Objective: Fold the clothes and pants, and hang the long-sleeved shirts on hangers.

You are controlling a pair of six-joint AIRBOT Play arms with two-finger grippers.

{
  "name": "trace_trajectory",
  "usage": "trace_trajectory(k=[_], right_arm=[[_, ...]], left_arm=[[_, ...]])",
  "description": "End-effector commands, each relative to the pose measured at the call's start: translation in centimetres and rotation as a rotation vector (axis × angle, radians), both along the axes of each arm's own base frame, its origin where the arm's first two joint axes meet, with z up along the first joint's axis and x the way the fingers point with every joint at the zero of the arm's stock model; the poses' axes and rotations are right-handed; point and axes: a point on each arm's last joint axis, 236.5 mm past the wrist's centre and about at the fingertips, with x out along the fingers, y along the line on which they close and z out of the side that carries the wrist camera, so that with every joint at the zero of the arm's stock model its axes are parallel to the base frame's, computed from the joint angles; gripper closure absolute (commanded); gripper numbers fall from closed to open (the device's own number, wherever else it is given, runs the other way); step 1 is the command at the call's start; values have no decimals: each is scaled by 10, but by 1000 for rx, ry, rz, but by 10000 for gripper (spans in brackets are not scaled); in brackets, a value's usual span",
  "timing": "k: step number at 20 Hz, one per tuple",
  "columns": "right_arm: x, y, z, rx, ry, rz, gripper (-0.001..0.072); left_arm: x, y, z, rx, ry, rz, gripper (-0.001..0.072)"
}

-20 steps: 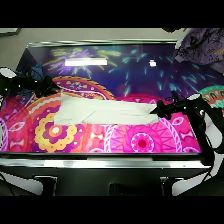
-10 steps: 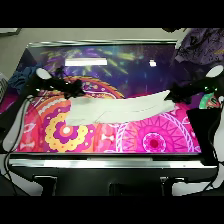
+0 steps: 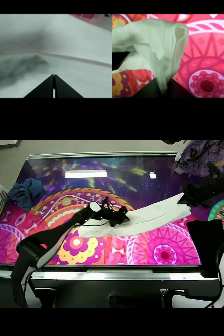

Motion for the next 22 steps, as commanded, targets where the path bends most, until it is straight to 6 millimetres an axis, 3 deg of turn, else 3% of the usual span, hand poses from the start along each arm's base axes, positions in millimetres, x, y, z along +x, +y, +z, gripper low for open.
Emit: trace_trajectory(k=[1, 6, 9, 12, 14, 16, 18, 22], right_arm=[[-16, 0, 16, -19, 3, 9, 683], [-23, 0, 30, -36, -23, 9, 683], [-25, -10, 28, -82, -21, 13, 683], [-23, -13, 27, -95, -30, 7, 683], [-21, -8, 29, -72, -35, 6, 683], [-19, 2, 31, -47, -33, -13, 683], [-13, 26, 33, -31, -44, -10, 683], [1, 108, 41, 19, -103, 21, 683]], left_arm=[[-29, -63, -5, -117, 88, 25, 691], [-49, -124, 3, -211, 110, 29, 692], [-46, -123, 9, -219, 107, 20, 692], [-25, -97, 25, -217, 89, 7, 692], [-7, -64, 42, -170, 30, -34, 693], [13, -17, 60, -85, -37, -67, 693], [31, 48, 78, 51, -84, -78, 693], [52, 199, 114, 402, -184, -45, 692]])
